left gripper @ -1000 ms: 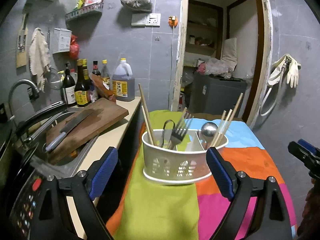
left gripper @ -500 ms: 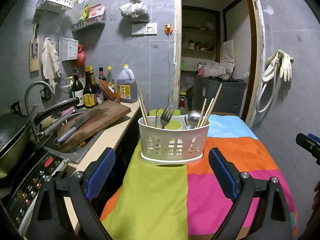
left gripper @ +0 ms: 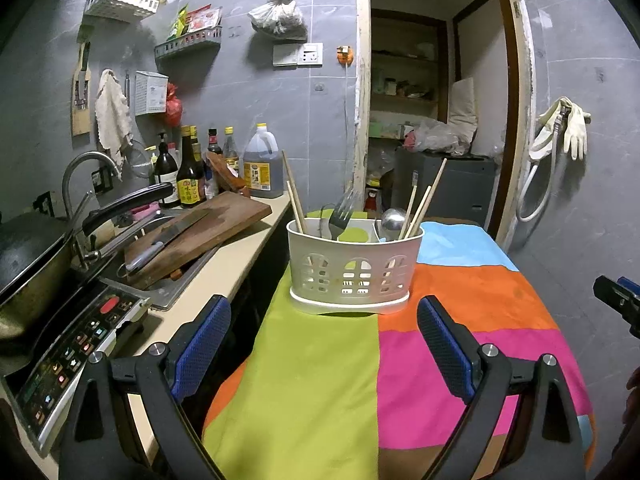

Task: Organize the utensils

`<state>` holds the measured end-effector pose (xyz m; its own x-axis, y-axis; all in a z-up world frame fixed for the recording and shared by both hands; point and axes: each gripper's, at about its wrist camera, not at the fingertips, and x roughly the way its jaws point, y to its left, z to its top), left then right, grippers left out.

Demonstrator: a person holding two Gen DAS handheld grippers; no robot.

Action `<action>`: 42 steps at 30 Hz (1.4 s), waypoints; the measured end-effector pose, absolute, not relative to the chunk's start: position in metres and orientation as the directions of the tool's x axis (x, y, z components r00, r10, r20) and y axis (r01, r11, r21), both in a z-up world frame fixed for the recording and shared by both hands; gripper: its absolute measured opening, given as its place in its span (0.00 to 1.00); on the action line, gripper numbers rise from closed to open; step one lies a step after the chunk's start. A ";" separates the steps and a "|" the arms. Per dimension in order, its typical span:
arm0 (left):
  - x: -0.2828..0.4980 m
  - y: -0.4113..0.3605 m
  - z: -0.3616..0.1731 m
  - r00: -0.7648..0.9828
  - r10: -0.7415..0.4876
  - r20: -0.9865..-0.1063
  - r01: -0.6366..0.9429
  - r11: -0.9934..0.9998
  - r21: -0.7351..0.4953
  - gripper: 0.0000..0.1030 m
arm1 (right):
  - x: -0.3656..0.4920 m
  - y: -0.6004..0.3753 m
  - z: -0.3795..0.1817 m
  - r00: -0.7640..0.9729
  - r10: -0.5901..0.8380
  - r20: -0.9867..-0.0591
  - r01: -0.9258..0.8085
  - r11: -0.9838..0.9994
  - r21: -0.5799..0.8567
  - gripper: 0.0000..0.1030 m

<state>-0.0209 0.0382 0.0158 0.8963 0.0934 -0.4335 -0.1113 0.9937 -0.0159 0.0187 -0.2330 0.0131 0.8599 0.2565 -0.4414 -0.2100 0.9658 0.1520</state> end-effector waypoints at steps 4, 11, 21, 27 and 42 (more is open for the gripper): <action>-0.021 0.038 0.016 0.898 0.094 -0.430 -0.110 0.994 -0.011 0.89 | 0.019 -0.233 0.013 0.859 0.257 -0.442 -0.210 0.966 0.153 1.00; -0.021 0.035 0.015 0.898 0.089 -0.430 -0.103 0.995 -0.010 0.89 | 0.019 -0.233 0.013 0.860 0.256 -0.442 -0.209 0.966 0.152 1.00; -0.019 0.034 0.015 0.898 0.086 -0.432 -0.099 0.995 -0.008 0.89 | 0.019 -0.233 0.012 0.859 0.256 -0.443 -0.209 0.966 0.154 1.00; -0.019 0.033 0.015 0.898 0.086 -0.432 -0.100 0.995 -0.011 0.89 | 0.018 -0.233 0.012 0.859 0.256 -0.442 -0.209 0.966 0.153 1.00; -0.016 0.034 0.013 0.893 0.078 -0.442 -0.093 0.996 -0.014 0.89 | 0.018 -0.233 0.010 0.857 0.252 -0.450 -0.201 0.967 0.160 1.00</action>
<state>-0.0160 0.0337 0.0129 0.8935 0.0775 -0.4424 -0.0935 0.9955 -0.0143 0.0176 -0.2332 0.0101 0.8567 0.2523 -0.4499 -0.2008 0.9665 0.1596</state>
